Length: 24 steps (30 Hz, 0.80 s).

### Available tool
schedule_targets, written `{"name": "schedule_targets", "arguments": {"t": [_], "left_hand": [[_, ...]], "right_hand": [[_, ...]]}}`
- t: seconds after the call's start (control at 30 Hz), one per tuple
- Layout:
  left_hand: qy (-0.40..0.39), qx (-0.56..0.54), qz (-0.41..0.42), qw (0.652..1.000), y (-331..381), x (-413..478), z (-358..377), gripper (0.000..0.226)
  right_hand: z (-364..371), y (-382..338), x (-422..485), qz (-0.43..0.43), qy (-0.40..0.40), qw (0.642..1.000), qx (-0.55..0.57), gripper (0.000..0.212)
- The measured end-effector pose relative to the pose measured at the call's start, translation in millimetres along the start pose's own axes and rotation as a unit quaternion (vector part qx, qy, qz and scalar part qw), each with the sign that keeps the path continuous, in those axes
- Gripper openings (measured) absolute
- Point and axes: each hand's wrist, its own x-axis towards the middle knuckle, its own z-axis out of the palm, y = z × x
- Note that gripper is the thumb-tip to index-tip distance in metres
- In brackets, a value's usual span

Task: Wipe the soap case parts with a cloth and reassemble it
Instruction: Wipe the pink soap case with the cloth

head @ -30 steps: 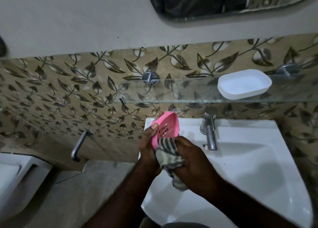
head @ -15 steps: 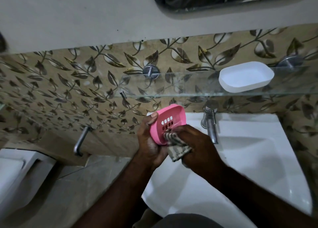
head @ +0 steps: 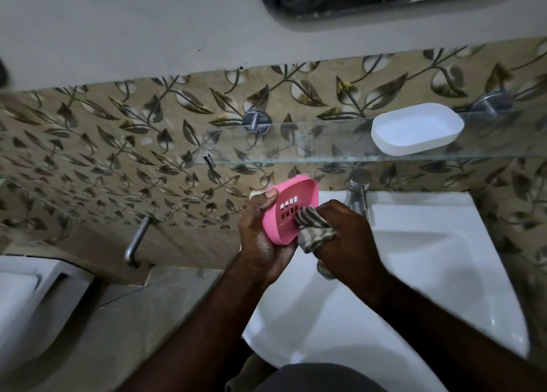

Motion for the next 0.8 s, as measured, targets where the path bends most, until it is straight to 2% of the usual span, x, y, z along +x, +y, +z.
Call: {"name": "schedule_targets", "arguments": {"t": [0.03, 0.13, 0.23, 0.3, 0.4, 0.47, 0.5, 0.53, 0.63, 0.7, 0.8], "left_hand": [[0.015, 0.0, 0.001, 1.0, -0.3, 0.6, 0.9, 0.079], [0.043, 0.021, 0.009, 0.999, -0.9, 4.9, 0.9, 0.081], [0.022, 0.027, -0.002, 0.999, 0.0, 3.3, -1.8, 0.084], [-0.011, 0.016, -0.009, 1.0, 1.4, -0.2, -2.6, 0.068], [-0.031, 0.006, -0.014, 0.999, 1.6, -0.5, -1.2, 0.062], [-0.013, 0.006, -0.006, 1.0, 1.8, 0.6, -0.3, 0.066], [-0.002, 0.019, -0.006, 1.0, 1.8, 1.9, 0.6, 0.069], [0.011, 0.032, -0.004, 0.999, 1.9, 2.6, 0.4, 0.071], [0.021, 0.034, 0.001, 0.999, 1.9, 2.9, -5.0, 0.075], [0.0, 0.031, -0.004, 1.0, 1.5, 1.2, -7.2, 0.076], [-0.043, 0.04, -0.007, 0.998, -0.4, -1.9, -5.7, 0.062]], "right_hand": [[4.7, -5.7, -1.7, 0.018, 0.006, 1.0, 0.007, 0.015], [17.6, -26.4, -12.8, 0.043, -0.024, 0.995, 0.087, 0.026], [4.8, -27.5, -14.9, -0.047, -0.057, 0.995, 0.066, 0.016], [-5.0, -12.2, -5.8, -0.061, -0.051, 0.997, 0.008, 0.018], [-5.8, 4.2, 2.5, -0.005, -0.011, 1.0, -0.012, 0.02], [5.0, -8.6, -1.7, 0.072, -0.006, 0.995, 0.064, 0.018], [10.0, -16.6, -5.4, 0.088, -0.013, 0.991, 0.102, 0.017], [14.0, -26.3, -10.4, 0.064, -0.019, 0.99, 0.123, 0.017], [10.8, -32.5, -19.2, -0.026, -0.044, 0.993, 0.111, 0.022], [3.5, -15.8, -11.8, -0.062, -0.051, 0.996, 0.036, 0.017], [-4.4, 2.3, -1.5, 0.008, -0.012, 1.0, 0.004, 0.024]]}}
